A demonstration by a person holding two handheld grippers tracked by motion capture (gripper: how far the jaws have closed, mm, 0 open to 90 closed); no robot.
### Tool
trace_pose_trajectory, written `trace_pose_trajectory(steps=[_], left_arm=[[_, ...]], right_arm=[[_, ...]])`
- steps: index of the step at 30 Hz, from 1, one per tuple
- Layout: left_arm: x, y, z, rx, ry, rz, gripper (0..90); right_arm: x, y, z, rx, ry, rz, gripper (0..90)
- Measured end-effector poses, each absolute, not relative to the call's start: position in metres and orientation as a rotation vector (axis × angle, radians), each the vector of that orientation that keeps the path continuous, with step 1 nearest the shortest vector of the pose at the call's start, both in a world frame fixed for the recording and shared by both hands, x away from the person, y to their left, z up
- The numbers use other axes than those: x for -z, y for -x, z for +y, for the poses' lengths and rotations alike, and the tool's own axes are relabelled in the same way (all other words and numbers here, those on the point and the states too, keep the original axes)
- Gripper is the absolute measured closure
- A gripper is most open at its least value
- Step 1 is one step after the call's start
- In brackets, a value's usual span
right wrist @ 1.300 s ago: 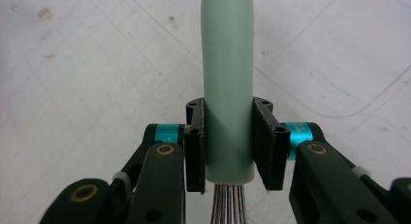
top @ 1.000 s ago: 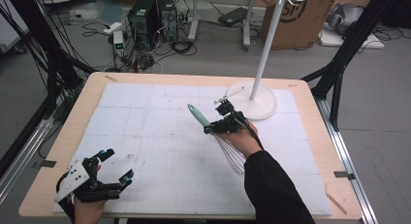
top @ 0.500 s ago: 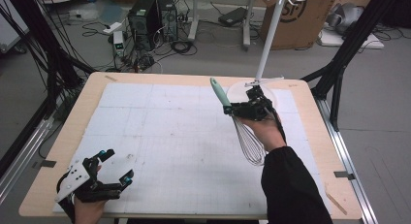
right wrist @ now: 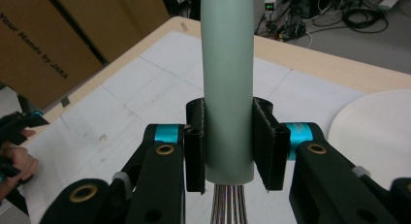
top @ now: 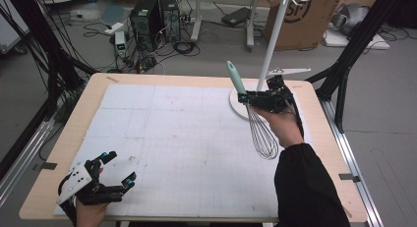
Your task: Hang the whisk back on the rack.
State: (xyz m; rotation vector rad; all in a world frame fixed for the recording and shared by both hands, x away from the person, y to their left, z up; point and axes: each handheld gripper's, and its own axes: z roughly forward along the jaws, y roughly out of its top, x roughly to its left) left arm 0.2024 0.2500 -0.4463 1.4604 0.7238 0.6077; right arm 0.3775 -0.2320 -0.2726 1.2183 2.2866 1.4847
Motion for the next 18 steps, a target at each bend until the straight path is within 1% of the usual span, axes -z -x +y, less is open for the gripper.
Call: trace_pose_trajectory(steps=[6,18], left_arm=[[0.447,-0.202,0.250,-0.607,-1.458,0.729,4.7],[0.447,-0.201,0.251,-0.603,-1.453,0.738,4.7]], right_arm=[[0.261,-0.377,-0.239,-1.534,-1.212,2.254,69.3],[0.223,-0.389,-0.269,-1.706,-1.174,2.161,69.3]])
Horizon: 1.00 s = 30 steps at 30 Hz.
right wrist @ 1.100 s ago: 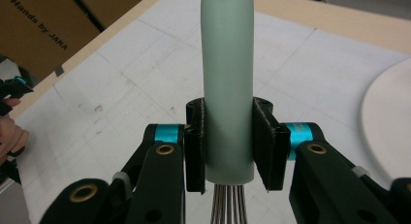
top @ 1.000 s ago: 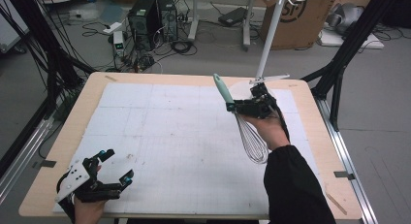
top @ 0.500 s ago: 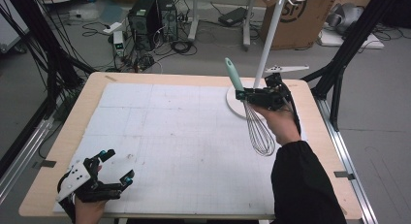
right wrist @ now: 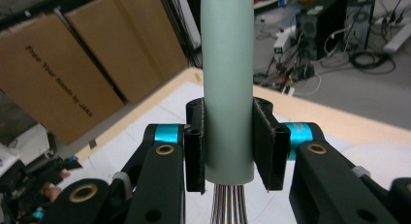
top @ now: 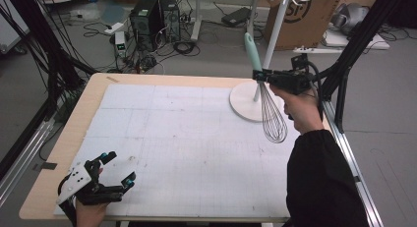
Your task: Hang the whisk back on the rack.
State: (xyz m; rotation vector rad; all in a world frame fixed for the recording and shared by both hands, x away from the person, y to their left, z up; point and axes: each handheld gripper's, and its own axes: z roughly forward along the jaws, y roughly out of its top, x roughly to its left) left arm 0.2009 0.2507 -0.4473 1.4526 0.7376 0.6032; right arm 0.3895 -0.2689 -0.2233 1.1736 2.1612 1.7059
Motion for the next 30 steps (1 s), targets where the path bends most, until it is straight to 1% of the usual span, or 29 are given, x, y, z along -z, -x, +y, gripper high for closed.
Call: trace_pose_trajectory(steps=[3,11,28,30], left_arm=[[0.448,-0.198,0.250,-0.608,-1.458,0.742,4.7],[0.447,-0.197,0.250,-0.608,-1.442,0.730,4.7],[0.449,-0.200,0.250,-0.593,-1.451,0.736,4.7],[0.450,-0.201,0.249,-0.586,-1.459,0.740,4.7]], right_arm=[[0.210,-0.392,-0.280,-1.727,-1.150,2.135,69.3],[0.192,-0.395,-0.298,-1.746,-1.140,2.082,69.3],[0.173,-0.403,-0.328,-1.798,-1.160,1.966,69.3],[0.171,-0.403,-0.338,-1.808,-1.170,1.933,69.3]])
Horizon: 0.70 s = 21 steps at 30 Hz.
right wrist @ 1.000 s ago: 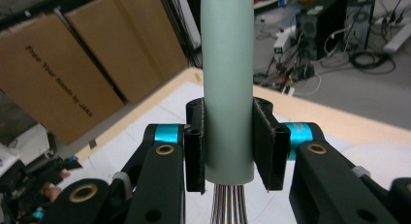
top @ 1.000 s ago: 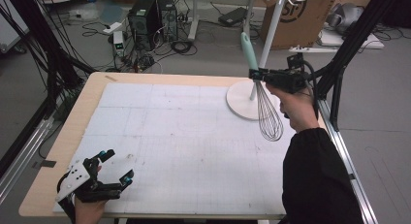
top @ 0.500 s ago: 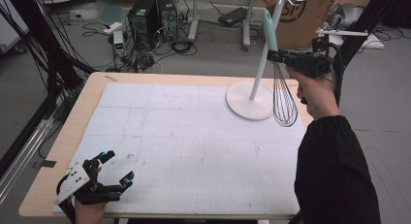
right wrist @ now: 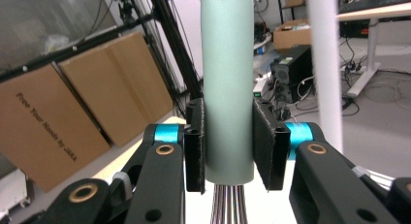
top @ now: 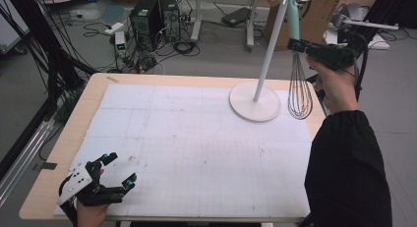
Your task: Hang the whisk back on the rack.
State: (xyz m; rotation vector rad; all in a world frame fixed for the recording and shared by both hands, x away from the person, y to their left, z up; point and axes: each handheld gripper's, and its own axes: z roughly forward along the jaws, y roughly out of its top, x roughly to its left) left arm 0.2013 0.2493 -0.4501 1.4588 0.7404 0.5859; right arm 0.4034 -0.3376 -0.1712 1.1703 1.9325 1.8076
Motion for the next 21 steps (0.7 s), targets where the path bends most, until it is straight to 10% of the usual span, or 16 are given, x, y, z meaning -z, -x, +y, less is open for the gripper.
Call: trace_pose_trajectory(steps=[21], left_arm=[[0.453,-0.205,0.250,-0.587,-1.471,0.760,4.7]], right_arm=[[0.177,-0.417,-0.361,-1.809,-1.204,1.897,69.3]])
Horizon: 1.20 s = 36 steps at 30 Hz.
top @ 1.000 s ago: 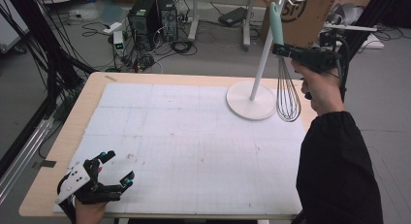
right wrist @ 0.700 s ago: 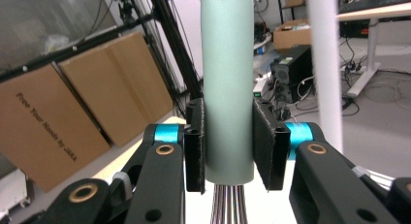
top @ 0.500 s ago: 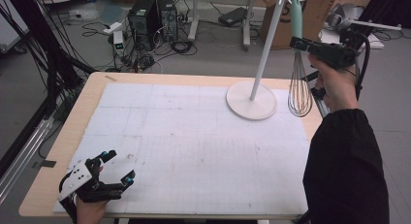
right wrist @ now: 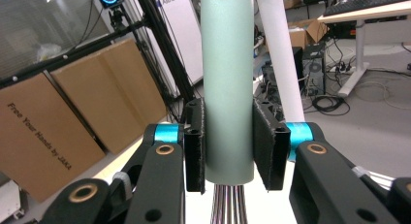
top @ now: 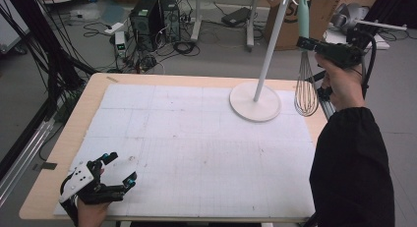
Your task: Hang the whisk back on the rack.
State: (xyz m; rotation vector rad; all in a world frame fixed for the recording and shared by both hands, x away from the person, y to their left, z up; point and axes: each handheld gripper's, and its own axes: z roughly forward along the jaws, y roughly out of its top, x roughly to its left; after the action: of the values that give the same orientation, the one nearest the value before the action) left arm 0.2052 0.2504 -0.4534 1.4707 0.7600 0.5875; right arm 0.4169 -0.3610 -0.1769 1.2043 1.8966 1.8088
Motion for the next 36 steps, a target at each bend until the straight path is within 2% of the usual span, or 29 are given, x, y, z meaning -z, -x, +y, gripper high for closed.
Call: trace_pose_trajectory(steps=[36], left_arm=[[0.456,-0.206,0.250,-0.607,-1.489,0.787,4.7]], right_arm=[[0.181,-0.435,-0.365,-1.681,-1.145,1.980,69.2]])
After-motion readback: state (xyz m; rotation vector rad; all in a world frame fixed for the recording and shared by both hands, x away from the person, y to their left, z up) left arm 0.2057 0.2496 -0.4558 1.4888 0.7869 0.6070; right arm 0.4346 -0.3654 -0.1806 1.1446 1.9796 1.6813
